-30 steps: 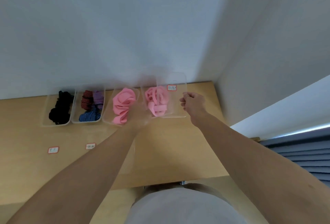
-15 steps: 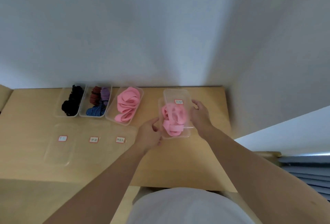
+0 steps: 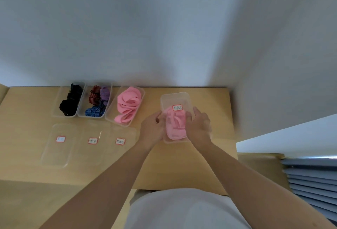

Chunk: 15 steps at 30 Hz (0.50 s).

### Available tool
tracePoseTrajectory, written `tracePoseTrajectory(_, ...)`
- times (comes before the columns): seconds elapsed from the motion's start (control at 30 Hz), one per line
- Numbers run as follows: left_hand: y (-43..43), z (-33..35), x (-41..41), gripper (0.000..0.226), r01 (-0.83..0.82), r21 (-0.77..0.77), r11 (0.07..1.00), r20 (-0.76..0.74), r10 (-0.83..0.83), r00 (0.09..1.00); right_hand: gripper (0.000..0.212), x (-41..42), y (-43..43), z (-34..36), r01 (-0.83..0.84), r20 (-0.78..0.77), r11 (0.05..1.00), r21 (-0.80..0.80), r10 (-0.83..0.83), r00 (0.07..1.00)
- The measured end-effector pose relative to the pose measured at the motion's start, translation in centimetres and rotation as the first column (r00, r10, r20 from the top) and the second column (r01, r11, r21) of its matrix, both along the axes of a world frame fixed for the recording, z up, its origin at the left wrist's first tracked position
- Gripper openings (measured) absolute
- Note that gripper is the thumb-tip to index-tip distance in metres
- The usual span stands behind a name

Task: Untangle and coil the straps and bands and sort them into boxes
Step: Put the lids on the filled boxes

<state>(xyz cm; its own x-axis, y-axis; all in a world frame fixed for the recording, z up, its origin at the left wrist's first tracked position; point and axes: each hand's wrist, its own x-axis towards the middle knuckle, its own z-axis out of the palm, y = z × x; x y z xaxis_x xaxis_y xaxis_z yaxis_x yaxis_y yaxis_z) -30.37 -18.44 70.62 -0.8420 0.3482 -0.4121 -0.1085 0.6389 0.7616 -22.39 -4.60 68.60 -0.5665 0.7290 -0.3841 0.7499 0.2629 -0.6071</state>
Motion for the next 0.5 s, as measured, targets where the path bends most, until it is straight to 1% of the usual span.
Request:
tracePoseTrajectory(0.03, 0.1, -0.2, -0.1, 0.044, 0.023, -0.009, 1.0, -0.047, -0.024, 0.999, 0.049, 0.1, -0.2, 0.1, -0.02, 0.04, 1.0, 0.021, 0.02, 0.999)
tracePoseTrajectory(0.07, 0.3, -0.1, -0.2, 0.035, 0.054, -0.027, 0.998, -0.087, -0.057, 0.995, 0.05, 0.2, -0.4, 0.3, -0.042, 0.073, 0.998, 0.047, 0.038, 0.997)
tracePoseTrajectory(0.13, 0.7, 0.1, -0.4, 0.022, 0.08, -0.046, 0.996, -0.135, -0.085, 0.987, 0.05, 0.5, -0.8, 0.5, -0.073, 0.108, 0.992, 0.101, 0.063, 0.992)
tracePoseTrajectory(0.23, 1.0, 0.5, -0.5, 0.023, 0.063, -0.015, 0.998, -0.13, -0.065, 0.989, 0.05, 0.8, -0.9, 0.6, -0.103, 0.128, 0.983, 0.153, 0.083, 0.988)
tracePoseTrajectory(0.3, 1.0, 0.9, -0.3, 0.028, 0.062, 0.012, 0.998, -0.122, -0.06, 0.991, 0.051, 0.7, -0.6, 0.5, -0.134, 0.072, 0.977, 0.164, 0.123, 0.99)
tracePoseTrajectory(0.37, 1.0, 1.1, -0.1, 0.029, 0.072, 0.012, 0.997, -0.12, -0.07, 0.99, 0.053, 0.0, 0.1, 0.5, -0.198, -0.001, 0.97, 0.144, 0.2, 0.98)
tracePoseTrajectory(0.4, 1.0, 1.1, -0.1, 0.029, 0.076, -0.004, 0.997, -0.122, -0.076, 0.99, 0.049, -0.5, 0.4, 0.5, -0.214, -0.033, 0.968, 0.131, 0.22, 0.975)
tracePoseTrajectory(0.47, 1.0, 0.9, -0.1, 0.028, 0.083, -0.035, 0.996, -0.128, -0.086, 0.988, 0.036, -1.5, 1.1, 0.8, -0.194, -0.083, 0.975, 0.106, 0.203, 0.976)
tracePoseTrajectory(0.5, 1.1, 0.8, -0.1, 0.027, 0.087, -0.042, 0.995, -0.13, -0.092, 0.987, 0.037, -1.9, 1.2, 1.0, -0.173, -0.105, 0.98, 0.1, 0.183, 0.977)
